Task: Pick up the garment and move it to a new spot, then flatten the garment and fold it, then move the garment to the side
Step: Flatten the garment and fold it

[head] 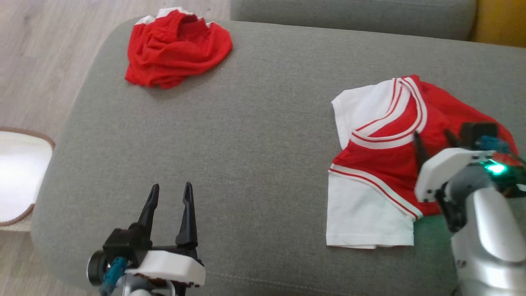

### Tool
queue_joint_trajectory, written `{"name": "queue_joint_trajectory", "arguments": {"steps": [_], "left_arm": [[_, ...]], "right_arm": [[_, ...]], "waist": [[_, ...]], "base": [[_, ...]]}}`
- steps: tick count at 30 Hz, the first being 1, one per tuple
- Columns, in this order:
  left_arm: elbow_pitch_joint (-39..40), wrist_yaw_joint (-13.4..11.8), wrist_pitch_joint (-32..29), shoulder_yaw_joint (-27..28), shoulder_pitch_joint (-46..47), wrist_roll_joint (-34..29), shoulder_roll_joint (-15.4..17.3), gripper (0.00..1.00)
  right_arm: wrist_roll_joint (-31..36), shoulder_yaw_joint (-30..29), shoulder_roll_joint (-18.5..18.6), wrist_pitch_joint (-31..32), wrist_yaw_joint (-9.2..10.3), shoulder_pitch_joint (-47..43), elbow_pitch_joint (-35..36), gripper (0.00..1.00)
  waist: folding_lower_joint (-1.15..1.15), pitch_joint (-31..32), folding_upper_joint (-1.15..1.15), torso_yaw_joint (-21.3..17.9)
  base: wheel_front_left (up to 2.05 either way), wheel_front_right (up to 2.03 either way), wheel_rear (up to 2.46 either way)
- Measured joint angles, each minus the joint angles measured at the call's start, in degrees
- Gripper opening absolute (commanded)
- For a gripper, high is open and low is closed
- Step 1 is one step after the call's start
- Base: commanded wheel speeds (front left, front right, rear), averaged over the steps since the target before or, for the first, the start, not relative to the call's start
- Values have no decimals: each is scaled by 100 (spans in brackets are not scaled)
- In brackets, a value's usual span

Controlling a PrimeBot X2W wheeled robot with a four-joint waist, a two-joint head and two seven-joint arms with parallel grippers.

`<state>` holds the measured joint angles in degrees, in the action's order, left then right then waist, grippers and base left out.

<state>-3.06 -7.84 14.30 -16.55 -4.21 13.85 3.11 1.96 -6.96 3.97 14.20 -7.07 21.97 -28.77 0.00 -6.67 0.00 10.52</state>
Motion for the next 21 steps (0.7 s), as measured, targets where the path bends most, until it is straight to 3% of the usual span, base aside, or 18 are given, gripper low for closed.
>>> {"name": "queue_joint_trajectory", "arguments": {"steps": [6,12,13,14,15,17,19,21], "left_arm": [[2,-22,0,-4,-2,0,0,100],[3,-22,0,-23,-5,0,0,100],[2,-22,0,-25,-5,0,0,100],[2,-22,0,-29,-5,0,0,100],[2,-22,0,-31,-5,0,0,100],[0,-21,0,-35,-5,-1,0,100],[-3,-19,0,-36,-6,-1,0,100],[-9,-19,0,-37,-10,-4,0,100]], "right_arm": [[182,-467,104,1,0,201,-186,100],[29,-469,144,191,0,247,-572,100],[-33,-445,154,233,0,251,-661,95],[-91,-416,167,257,0,266,-747,78],[-147,-379,187,265,0,289,-814,51],[-241,-253,237,237,0,361,-894,31],[-333,-99,254,76,0,426,-898,0],[-421,105,254,-114,0,486,-854,0]], "waist": [[0,-16,0,118],[0,-26,0,140],[0,-28,0,138],[0,-31,0,136],[0,-33,0,135],[0,-32,0,132],[0,-24,0,125],[0,-14,0,118]], "base": [[0,0,0],[0,0,0],[0,0,0],[0,0,0],[0,0,0],[0,0,0],[0,0,0],[0,0,0]]}}
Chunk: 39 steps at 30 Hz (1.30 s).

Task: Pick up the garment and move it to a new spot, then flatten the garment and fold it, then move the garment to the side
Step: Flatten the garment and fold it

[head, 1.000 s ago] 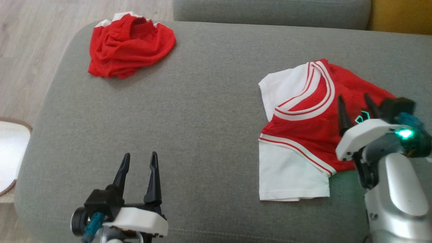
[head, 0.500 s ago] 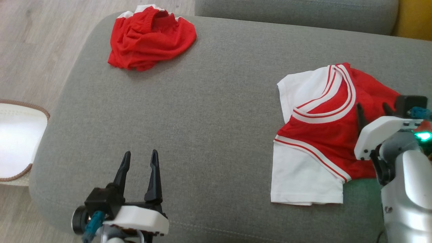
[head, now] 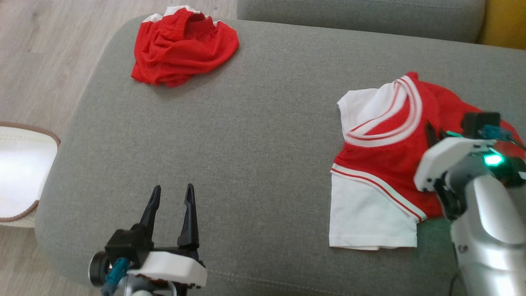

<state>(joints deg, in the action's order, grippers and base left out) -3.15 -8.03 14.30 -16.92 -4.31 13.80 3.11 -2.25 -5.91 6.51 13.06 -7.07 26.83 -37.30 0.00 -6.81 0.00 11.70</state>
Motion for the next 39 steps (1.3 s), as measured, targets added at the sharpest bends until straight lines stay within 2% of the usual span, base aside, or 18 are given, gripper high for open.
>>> {"name": "queue_joint_trajectory", "arguments": {"steps": [8,12,15,20,24,25,26,27,28,29,30,34,39], "left_arm": [[-23,1,0,-22,-5,-1,0,100],[-23,1,0,-52,-5,-1,0,100],[-21,1,0,-64,0,-1,0,100],[-23,2,0,-101,39,4,0,100],[-35,4,0,-176,189,5,0,100],[-48,3,0,-264,268,8,-1,100],[-53,3,0,-292,290,30,-1,100],[-57,2,0,-310,308,63,-2,100],[-59,1,0,-320,327,66,-3,100],[-60,-1,0,-324,346,67,-3,100],[-59,-3,0,-331,354,67,-4,100],[-55,-58,0,-305,353,108,-7,100],[-36,-57,0,-272,353,108,-8,100]], "right_arm": [[-609,1044,-79,-513,0,204,815,0],[-799,1235,-154,-673,0,446,1237,0],[-802,1250,-221,-754,0,793,1245,0],[-767,1322,-225,-753,0,1470,502,0],[-725,1456,-230,-978,0,1839,-472,0],[-689,1454,-237,-1168,0,2015,-970,0],[-584,1410,-240,-1285,0,2119,-1210,10],[-460,1300,-243,-1411,0,2226,-1432,10],[-289,1207,-240,-1528,0,2338,-1634,39],[-99,1109,-236,-1673,0,2448,-1816,75],[36,1029,-236,-1824,0,2534,-1950,100],[267,848,-240,-2229,0,2760,-2418,100],[279,628,-236,-2527,0,2814,-2641,100]], "waist": [[0,41,0,-25],[0,-4,0,-11],[0,-62,0,20],[0,-159,0,157],[0,-253,0,319],[0,-302,0,416],[0,-330,0,466],[0,-361,0,513],[0,-394,0,558],[0,-431,0,601],[0,-467,0,638],[0,-574,0,679],[0,-553,0,445]], "base": [[0,0,0],[0,0,0],[0,0,0],[0,0,0],[0,0,0],[0,0,0],[0,0,0],[0,0,0],[0,0,0],[0,0,0],[0,0,0],[0,0,0],[0,0,0]]}}
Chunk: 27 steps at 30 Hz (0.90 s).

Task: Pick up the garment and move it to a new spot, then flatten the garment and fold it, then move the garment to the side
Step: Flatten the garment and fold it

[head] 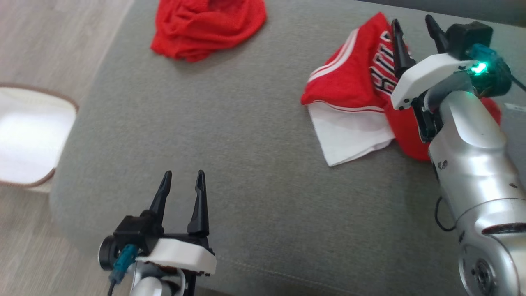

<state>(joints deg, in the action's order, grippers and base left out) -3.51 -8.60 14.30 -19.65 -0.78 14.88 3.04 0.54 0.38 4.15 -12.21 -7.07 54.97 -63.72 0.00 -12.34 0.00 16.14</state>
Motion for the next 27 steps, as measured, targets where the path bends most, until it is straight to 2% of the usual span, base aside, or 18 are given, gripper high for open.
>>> {"name": "queue_joint_trajectory", "arguments": {"steps": [7,13,19,27], "left_arm": [[44,-2,0,91,-15,-9,0,100],[55,2,0,181,-46,-47,0,100],[76,10,0,182,-132,-69,0,100],[77,59,0,187,-145,-119,0,100]], "right_arm": [[-403,-386,143,-144,0,-126,60,100],[-619,-662,271,-199,0,-1179,525,100],[-658,-672,249,-113,0,-2235,1027,100],[-759,-651,68,653,0,-2868,1761,100]], "waist": [[0,170,0,-468],[0,331,0,-850],[0,405,0,-970],[0,324,0,-913]], "base": [[0,0,0],[0,0,0],[0,0,0],[0,0,0]]}}
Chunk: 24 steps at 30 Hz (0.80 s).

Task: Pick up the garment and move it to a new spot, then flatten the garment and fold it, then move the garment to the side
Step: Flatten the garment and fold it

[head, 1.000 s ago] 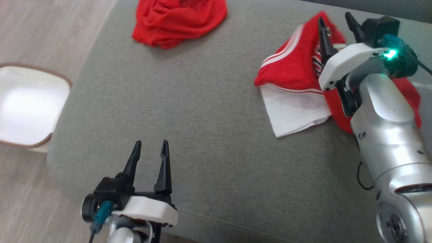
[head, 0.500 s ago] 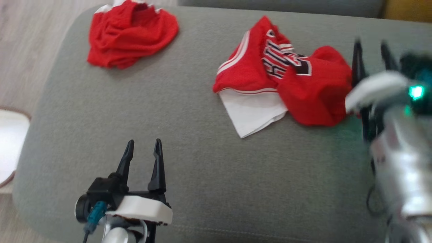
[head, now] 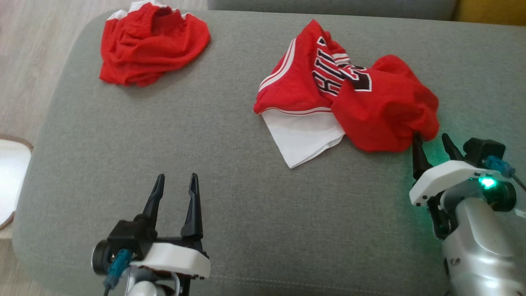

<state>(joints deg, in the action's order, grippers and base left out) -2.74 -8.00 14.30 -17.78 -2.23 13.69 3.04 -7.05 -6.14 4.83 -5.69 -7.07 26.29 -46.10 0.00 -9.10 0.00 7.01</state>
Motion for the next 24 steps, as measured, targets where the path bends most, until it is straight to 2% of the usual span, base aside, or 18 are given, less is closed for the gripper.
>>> {"name": "queue_joint_trajectory", "arguments": {"steps": [6,13,16,17,18,19,20,21,22,24], "left_arm": [[-2,0,0,-10,5,0,0,100],[-11,1,0,-19,7,0,0,100],[-25,21,0,-31,7,0,0,100],[-30,36,0,-36,7,0,0,100],[-33,44,0,-40,7,0,0,100],[-34,44,0,-43,7,0,0,100],[-35,44,0,-43,7,-1,0,100],[-36,44,0,-43,7,-1,0,100],[-38,43,0,-41,6,-2,0,100],[-43,43,0,-33,3,-46,0,100]], "right_arm": [[361,-346,13,331,0,28,-24,100],[522,-1098,32,524,0,435,-526,100],[527,-1234,23,565,0,670,-782,100],[560,-1271,15,563,0,737,-865,95],[586,-1295,12,553,0,788,-935,62],[624,-1316,10,498,0,832,-999,44],[671,-1330,10,443,0,862,-1035,31],[714,-1348,11,407,0,884,-1072,12],[758,-1369,15,356,0,903,-1121,0],[892,-1435,45,316,0,937,-1225,0]], "waist": [[0,-63,0,203],[0,-106,0,428],[0,-112,0,486],[0,-111,0,501],[0,-106,0,512],[0,-98,0,519],[0,-89,0,523],[0,-78,0,523],[0,-67,0,519],[0,-40,0,493]], "base": [[0,0,0],[0,0,0],[0,0,0],[0,0,0],[0,0,0],[0,0,0],[0,0,0],[0,0,0],[0,0,0],[0,0,0]]}}
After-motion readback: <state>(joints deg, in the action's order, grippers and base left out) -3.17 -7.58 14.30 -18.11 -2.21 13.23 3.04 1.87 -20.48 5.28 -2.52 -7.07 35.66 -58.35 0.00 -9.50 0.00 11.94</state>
